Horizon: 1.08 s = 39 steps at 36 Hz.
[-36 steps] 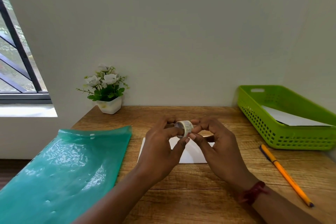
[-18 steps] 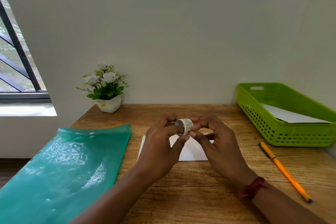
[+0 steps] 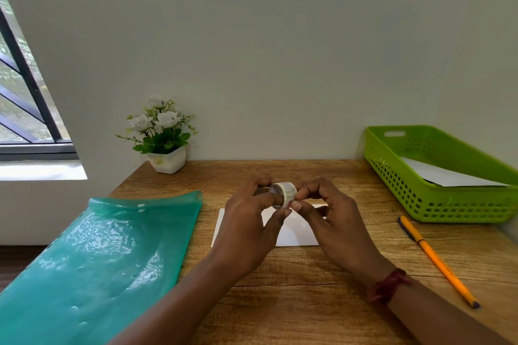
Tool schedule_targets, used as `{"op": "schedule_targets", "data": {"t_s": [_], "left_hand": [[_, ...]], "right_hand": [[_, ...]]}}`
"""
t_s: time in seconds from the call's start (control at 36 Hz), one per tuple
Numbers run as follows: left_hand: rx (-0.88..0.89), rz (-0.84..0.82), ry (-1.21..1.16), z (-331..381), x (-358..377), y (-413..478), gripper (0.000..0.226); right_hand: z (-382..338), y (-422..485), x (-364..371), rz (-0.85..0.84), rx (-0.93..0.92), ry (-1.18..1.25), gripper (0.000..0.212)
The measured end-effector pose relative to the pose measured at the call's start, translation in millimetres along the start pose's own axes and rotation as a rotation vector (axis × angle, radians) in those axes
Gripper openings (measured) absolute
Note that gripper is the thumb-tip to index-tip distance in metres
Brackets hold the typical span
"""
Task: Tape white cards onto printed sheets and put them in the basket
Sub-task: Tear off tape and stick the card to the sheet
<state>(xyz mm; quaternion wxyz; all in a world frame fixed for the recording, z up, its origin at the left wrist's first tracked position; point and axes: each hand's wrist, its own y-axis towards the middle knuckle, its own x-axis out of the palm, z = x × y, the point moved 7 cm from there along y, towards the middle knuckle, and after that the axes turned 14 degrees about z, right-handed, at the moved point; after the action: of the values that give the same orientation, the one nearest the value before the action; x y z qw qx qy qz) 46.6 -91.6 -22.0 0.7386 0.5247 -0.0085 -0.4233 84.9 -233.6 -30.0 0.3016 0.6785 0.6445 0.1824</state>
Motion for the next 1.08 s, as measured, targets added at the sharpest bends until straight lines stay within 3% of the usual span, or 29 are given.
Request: {"op": "schedule_targets", "data": {"t_s": [1.08], "left_hand": [[-0.01, -0.037, -0.013, -0.8, 5.5, 0.0, 0.013]], "right_hand": [[7.3, -1.9, 7.1, -0.078, -0.103, -0.112, 0.004]]}}
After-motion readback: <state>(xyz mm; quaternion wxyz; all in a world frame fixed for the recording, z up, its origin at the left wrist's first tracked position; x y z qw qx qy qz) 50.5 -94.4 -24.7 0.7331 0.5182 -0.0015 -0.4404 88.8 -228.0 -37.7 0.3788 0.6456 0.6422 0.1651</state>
